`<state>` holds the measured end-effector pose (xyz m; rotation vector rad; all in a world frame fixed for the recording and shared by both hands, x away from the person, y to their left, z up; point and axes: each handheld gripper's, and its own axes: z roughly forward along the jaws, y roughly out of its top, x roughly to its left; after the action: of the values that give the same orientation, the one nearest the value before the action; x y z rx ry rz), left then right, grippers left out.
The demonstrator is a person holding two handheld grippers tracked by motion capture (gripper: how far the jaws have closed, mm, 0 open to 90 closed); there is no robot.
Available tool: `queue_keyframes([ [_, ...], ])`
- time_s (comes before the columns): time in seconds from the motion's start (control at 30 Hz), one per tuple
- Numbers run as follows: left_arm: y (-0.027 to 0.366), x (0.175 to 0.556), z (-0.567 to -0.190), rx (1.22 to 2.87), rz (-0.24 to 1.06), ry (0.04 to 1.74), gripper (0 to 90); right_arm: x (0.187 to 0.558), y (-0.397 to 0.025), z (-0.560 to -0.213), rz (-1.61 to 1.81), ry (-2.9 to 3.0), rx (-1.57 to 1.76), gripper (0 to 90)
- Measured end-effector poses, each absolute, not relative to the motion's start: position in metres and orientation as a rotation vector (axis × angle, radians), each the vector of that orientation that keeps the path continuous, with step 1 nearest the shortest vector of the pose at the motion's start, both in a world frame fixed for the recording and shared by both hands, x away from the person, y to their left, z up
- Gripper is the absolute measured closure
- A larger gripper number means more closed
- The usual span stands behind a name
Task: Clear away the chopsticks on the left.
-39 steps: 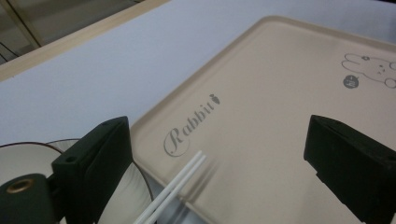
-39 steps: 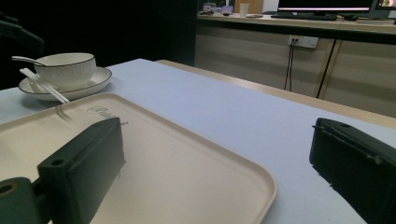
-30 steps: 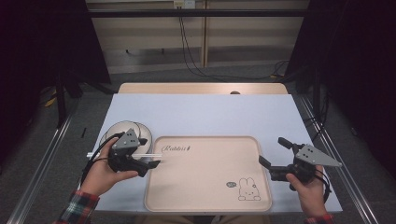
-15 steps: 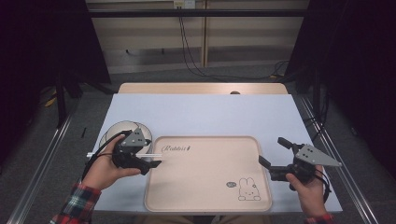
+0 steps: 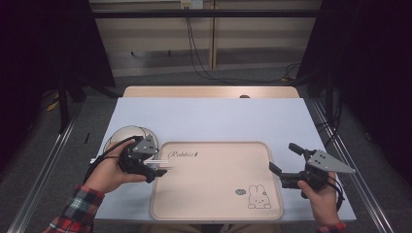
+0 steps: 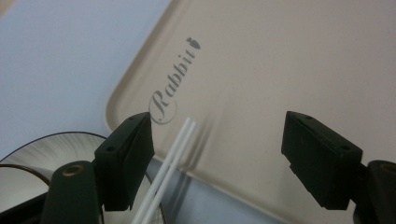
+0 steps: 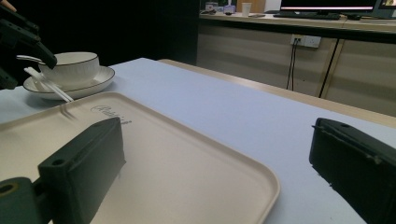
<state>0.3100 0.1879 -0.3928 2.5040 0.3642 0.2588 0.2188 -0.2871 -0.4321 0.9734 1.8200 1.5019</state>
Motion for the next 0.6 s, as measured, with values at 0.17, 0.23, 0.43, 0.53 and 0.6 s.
queue_keyframes([
  [0.17,0.1853,0.3125,-0.3950,2.549,0.215,0.317,30.2,0.2190,-0.2862,-0.4325,1.502,1.819,0.975,2.8],
  [0.23,0.1841,0.3133,-0.3961,2.561,0.215,0.307,30.9,0.2189,-0.2863,-0.4325,1.494,1.822,0.975,2.8],
  [0.43,0.1822,0.3167,-0.3977,2.578,0.198,0.275,33.4,0.2186,-0.2859,-0.4327,1.494,1.825,0.979,2.8],
  [0.53,0.1819,0.3176,-0.3978,2.591,0.197,0.256,37.2,0.2188,-0.2864,-0.4326,1.493,1.823,0.975,2.8],
  [0.6,0.1815,0.3172,-0.3990,2.603,0.192,0.259,39.5,0.2187,-0.2864,-0.4326,1.493,1.822,0.978,2.8],
])
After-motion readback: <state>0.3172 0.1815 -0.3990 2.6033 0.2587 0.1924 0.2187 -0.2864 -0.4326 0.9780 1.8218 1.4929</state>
